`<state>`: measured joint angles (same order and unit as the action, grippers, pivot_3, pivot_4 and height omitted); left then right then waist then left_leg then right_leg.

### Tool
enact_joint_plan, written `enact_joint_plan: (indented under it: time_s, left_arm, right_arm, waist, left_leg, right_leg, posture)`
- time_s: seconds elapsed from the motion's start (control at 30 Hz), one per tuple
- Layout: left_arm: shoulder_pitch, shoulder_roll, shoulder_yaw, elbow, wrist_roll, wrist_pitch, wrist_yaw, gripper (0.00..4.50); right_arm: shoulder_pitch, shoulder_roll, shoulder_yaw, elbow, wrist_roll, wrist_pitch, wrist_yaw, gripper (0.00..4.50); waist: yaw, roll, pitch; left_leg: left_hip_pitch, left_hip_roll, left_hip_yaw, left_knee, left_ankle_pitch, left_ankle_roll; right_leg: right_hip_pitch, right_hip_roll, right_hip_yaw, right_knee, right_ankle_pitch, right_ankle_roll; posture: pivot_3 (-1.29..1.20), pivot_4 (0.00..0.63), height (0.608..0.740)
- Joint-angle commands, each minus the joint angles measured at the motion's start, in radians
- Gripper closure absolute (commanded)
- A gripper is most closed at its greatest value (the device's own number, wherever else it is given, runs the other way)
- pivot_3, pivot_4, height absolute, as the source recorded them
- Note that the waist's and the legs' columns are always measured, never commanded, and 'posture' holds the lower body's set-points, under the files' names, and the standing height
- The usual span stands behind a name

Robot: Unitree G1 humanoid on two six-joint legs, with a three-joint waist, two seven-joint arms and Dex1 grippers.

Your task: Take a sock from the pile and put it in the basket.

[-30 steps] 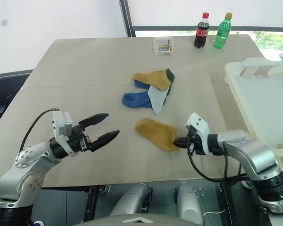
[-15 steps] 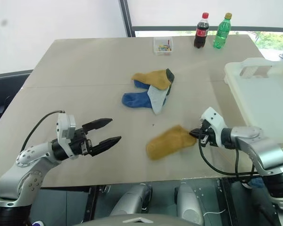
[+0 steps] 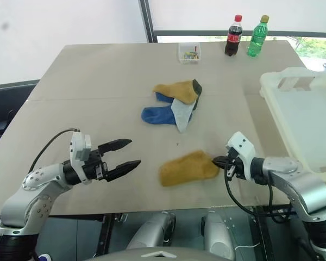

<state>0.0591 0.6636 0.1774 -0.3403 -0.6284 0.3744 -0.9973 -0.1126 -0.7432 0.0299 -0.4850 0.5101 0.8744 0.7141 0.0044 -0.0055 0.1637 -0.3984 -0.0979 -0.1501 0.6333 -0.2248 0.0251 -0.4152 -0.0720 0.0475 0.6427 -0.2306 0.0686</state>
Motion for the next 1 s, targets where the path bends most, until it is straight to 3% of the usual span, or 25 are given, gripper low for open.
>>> enact_joint_plan:
  time_s: [0.03, 0.07, 0.3, 0.47, 0.6, 0.67, 1.0]
  left_arm:
    - [-0.022, 0.005, -0.020, 0.002, 0.018, -0.028, -0.023, 0.00]
    - [-0.027, 0.003, -0.026, 0.006, 0.021, -0.029, -0.025, 0.00]
    - [-0.049, -0.010, -0.059, 0.031, 0.045, -0.044, -0.027, 0.00]
    - [-0.049, -0.022, -0.073, 0.039, 0.058, -0.060, -0.033, 0.00]
    - [-0.046, -0.030, -0.081, 0.038, 0.060, -0.067, -0.042, 0.00]
    - [-0.045, -0.025, -0.081, 0.037, 0.057, -0.067, -0.048, 0.00]
    - [-0.045, -0.037, -0.124, 0.038, 0.138, -0.125, -0.022, 0.00]
  right_arm:
    - [-0.004, 0.005, -0.032, -0.024, -0.020, -0.018, -0.037, 4.46]
    - [-0.005, 0.007, -0.033, -0.020, -0.024, -0.026, -0.043, 4.46]
    - [0.032, 0.013, -0.060, -0.072, -0.034, -0.091, -0.052, 1.12]
    - [0.059, 0.039, -0.117, -0.128, 0.035, -0.100, -0.040, 1.12]
    - [0.065, 0.053, -0.104, -0.153, 0.042, -0.097, -0.053, 2.34]
    - [0.065, 0.057, -0.094, -0.162, 0.041, -0.088, -0.061, 3.37]
    - [0.075, 0.111, -0.006, -0.120, -0.078, -0.246, -0.089, 3.37]
  waist:
    - [0.003, 0.000, 0.000]
    - [0.005, 0.000, 0.000]
    - [0.009, 0.000, 0.000]
    - [0.007, 0.000, 0.000]
    - [0.008, 0.000, 0.000]
    - [0.008, 0.000, 0.000]
    - [0.008, 0.000, 0.000]
  left_leg:
    - [0.000, 0.000, 0.000, 0.000, 0.000, 0.000]
    - [0.000, 0.000, 0.000, 0.000, 0.000, 0.000]
    - [0.000, 0.000, 0.000, 0.000, 0.000, 0.000]
    - [0.000, 0.000, 0.000, 0.000, 0.000, 0.000]
    - [0.000, 0.000, 0.000, 0.000, 0.000, 0.000]
    - [0.000, 0.000, 0.000, 0.000, 0.000, 0.000]
    - [0.000, 0.000, 0.000, 0.000, 0.000, 0.000]
  right_leg:
    - [0.000, 0.000, 0.000, 0.000, 0.000, 0.000]
    - [0.000, 0.000, 0.000, 0.000, 0.000, 0.000]
    - [0.000, 0.000, 0.000, 0.000, 0.000, 0.000]
    - [0.000, 0.000, 0.000, 0.000, 0.000, 0.000]
    - [0.000, 0.000, 0.000, 0.000, 0.000, 0.000]
    - [0.000, 0.000, 0.000, 0.000, 0.000, 0.000]
    - [0.000, 0.000, 0.000, 0.000, 0.000, 0.000]
  posture:
    - [0.00, 0.150, 0.740]
    - [0.00, 0.150, 0.740]
    - [0.00, 0.150, 0.740]
    - [0.00, 0.150, 0.740]
    - [0.00, 0.150, 0.740]
    - [0.00, 0.150, 0.740]
    - [0.00, 0.150, 0.740]
